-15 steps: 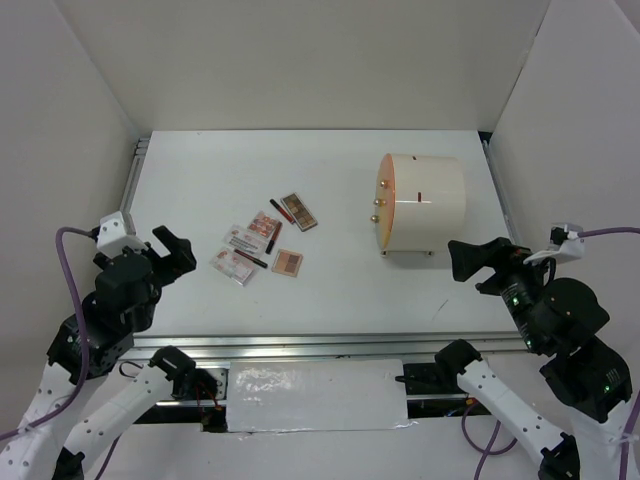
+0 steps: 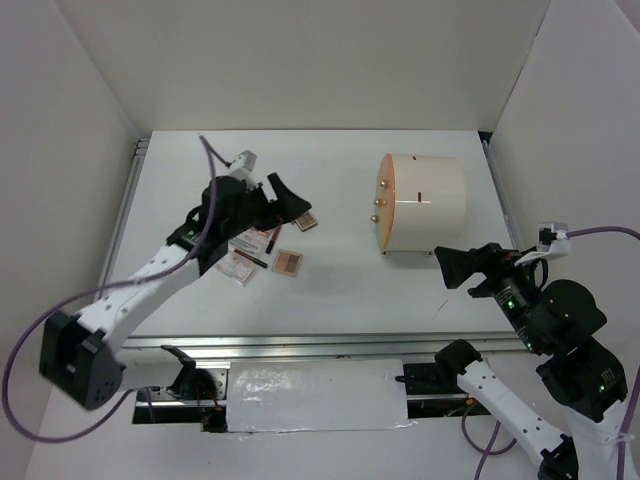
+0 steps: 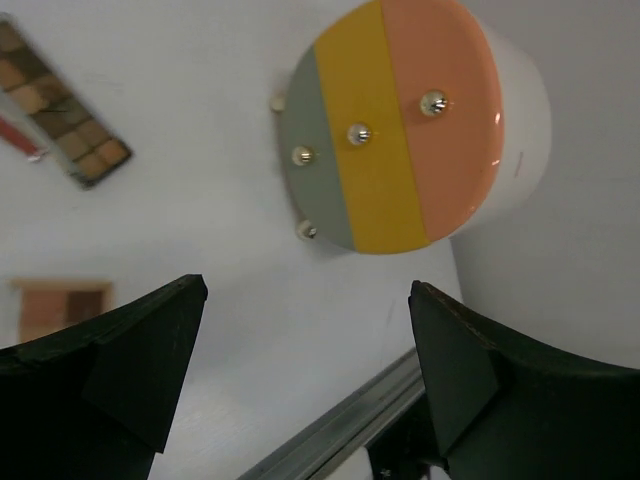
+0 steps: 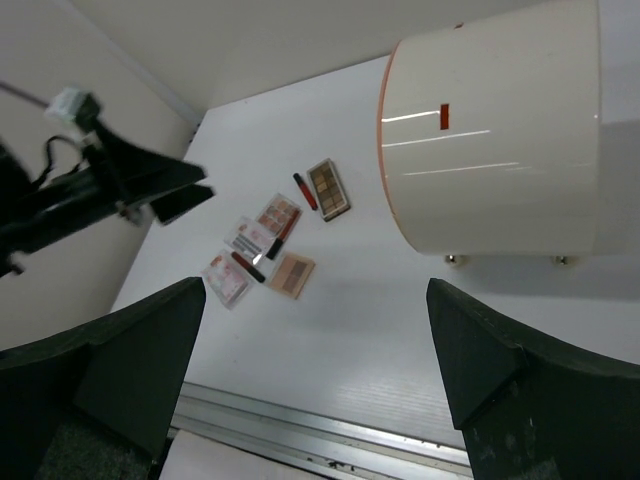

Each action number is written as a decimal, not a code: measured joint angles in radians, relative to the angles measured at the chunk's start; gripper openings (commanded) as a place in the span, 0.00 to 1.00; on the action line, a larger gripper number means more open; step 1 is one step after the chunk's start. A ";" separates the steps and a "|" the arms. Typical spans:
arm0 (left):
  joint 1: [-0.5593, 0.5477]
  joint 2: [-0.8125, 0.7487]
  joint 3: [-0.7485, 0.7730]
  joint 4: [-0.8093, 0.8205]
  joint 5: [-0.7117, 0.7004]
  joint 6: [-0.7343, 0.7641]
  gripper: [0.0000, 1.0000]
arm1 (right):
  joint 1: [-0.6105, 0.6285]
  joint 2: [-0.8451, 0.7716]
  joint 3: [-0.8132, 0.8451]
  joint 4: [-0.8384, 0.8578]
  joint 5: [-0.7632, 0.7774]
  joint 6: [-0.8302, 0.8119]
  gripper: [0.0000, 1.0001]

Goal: Organize the makeup

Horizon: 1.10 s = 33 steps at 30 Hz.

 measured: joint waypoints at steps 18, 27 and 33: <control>-0.019 0.846 0.550 0.562 0.542 -0.349 0.72 | 0.000 -0.016 -0.027 0.020 -0.126 0.008 1.00; -0.039 0.945 0.644 0.552 0.554 -0.373 0.66 | 0.000 -0.016 -0.048 0.046 -0.132 0.008 1.00; -0.041 1.006 0.707 0.524 0.552 -0.373 0.62 | 0.000 -0.016 -0.061 0.050 -0.135 0.008 1.00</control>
